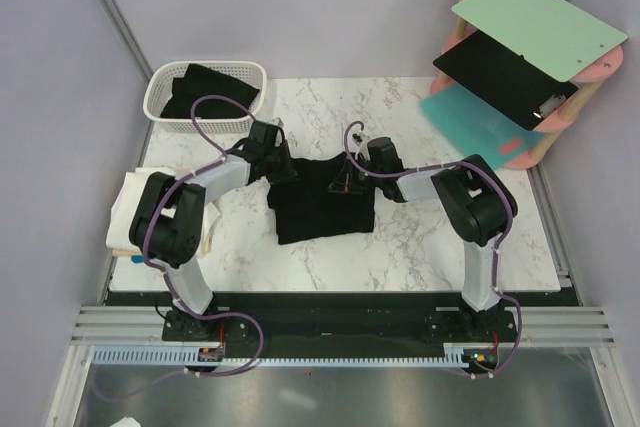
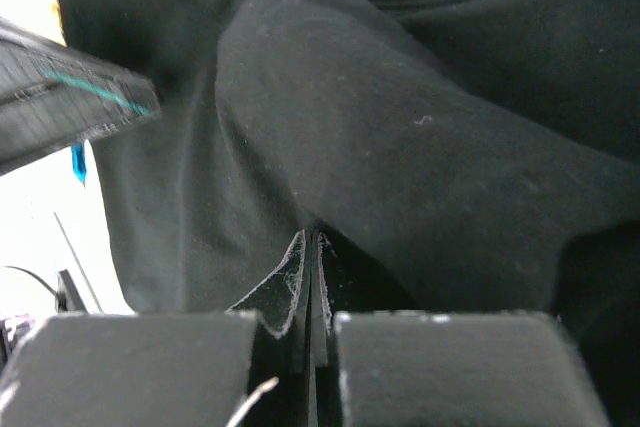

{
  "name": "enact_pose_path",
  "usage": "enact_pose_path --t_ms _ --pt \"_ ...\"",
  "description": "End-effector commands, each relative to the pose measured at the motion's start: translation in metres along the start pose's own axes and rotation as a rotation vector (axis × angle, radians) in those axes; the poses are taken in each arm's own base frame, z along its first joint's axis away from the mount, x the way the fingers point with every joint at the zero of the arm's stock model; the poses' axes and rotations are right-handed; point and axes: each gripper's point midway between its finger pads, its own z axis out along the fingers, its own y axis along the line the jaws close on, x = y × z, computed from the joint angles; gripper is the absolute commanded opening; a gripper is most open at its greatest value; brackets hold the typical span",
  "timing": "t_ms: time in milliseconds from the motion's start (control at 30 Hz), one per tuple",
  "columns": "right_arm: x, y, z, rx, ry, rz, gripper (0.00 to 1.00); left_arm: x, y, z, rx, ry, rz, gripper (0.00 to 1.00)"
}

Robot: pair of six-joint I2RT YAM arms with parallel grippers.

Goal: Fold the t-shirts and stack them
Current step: Smooth out wrinkles on the folded tshirt

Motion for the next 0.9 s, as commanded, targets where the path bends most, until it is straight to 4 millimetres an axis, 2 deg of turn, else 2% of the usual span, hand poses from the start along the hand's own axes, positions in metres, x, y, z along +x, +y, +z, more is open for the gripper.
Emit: enact_pose_path --t_ms 0,67,133,300,500,633,700,767,867 --pt "-0.045 -0.004 0.008 0.004 -0.138 -0.039 0.0 -0.01 0.011 0.011 -0.017 -0.058 -0.037 0.02" --pt "-0.055 -0.01 0.005 0.005 -0.166 -0.022 0.0 -0.011 0.019 0.011 -0.026 -0.061 -0.043 0.02" --pt "-0.064 -0.008 0.004 -0.01 -0.18 -0.022 0.0 -0.011 0.025 0.012 -0.029 -0.064 -0.051 0.02" --pt "-0.083 0.004 -0.002 -0.028 -0.2 -0.065 0.0 -0.014 0.022 0.003 0.001 -0.095 -0.043 0.02" --pt "-0.094 0.001 0.009 -0.043 -0.206 -0.053 0.0 -0.016 0.03 0.012 -0.008 -0.093 -0.047 0.02" --pt "-0.102 -0.011 0.013 -0.052 -0.221 -0.016 0.0 -0.014 0.031 0.015 0.007 -0.087 -0.045 0.02" --pt "-0.105 -0.017 0.015 -0.046 -0.225 -0.004 0.0 -0.02 0.032 0.016 0.012 -0.115 -0.047 0.02" --pt "-0.103 -0.029 0.019 -0.031 -0.216 0.016 0.0 -0.024 0.037 0.016 0.012 -0.129 -0.058 0.02" --pt "-0.097 -0.044 0.022 -0.011 -0.205 0.035 0.0 -0.028 0.034 0.013 0.049 -0.146 -0.053 0.02"
